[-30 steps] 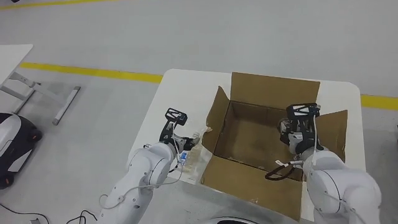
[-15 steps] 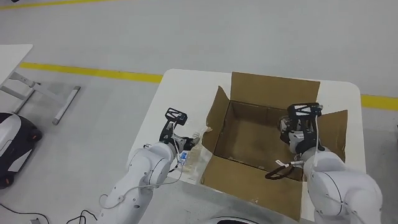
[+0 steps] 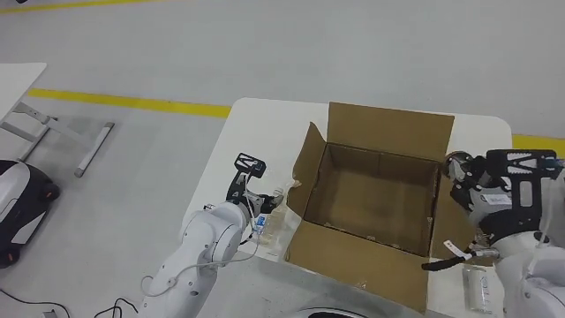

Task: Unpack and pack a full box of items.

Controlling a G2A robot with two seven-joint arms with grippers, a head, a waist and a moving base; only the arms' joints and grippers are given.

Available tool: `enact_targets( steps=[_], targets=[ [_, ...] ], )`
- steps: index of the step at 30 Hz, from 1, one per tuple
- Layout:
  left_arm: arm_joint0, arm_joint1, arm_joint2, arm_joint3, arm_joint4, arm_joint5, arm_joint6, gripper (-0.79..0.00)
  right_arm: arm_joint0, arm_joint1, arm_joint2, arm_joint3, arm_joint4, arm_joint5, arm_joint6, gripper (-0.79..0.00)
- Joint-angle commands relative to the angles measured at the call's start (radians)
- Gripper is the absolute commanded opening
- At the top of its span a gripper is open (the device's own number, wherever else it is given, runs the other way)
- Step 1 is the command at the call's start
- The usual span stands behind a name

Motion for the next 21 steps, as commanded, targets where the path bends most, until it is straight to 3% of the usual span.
enact_targets(
  steps=[1,9,21],
  targets=[
    [0.000,0.000,0.000,0.000,0.000,0.000,0.000,0.000,-0.013,0.003,0.042,-0.003,0.012,0.008,-0.011,-0.785],
    [0.000,0.000,0.000,0.000,0.000,0.000,0.000,0.000,-0.047,0.014,0.184,-0.003,0.050,0.058,-0.006,-0.785],
    [0.000,0.000,0.000,0.000,0.000,0.000,0.000,0.000,-0.086,0.031,0.287,0.024,0.063,0.069,0.008,-0.785]
  ],
)
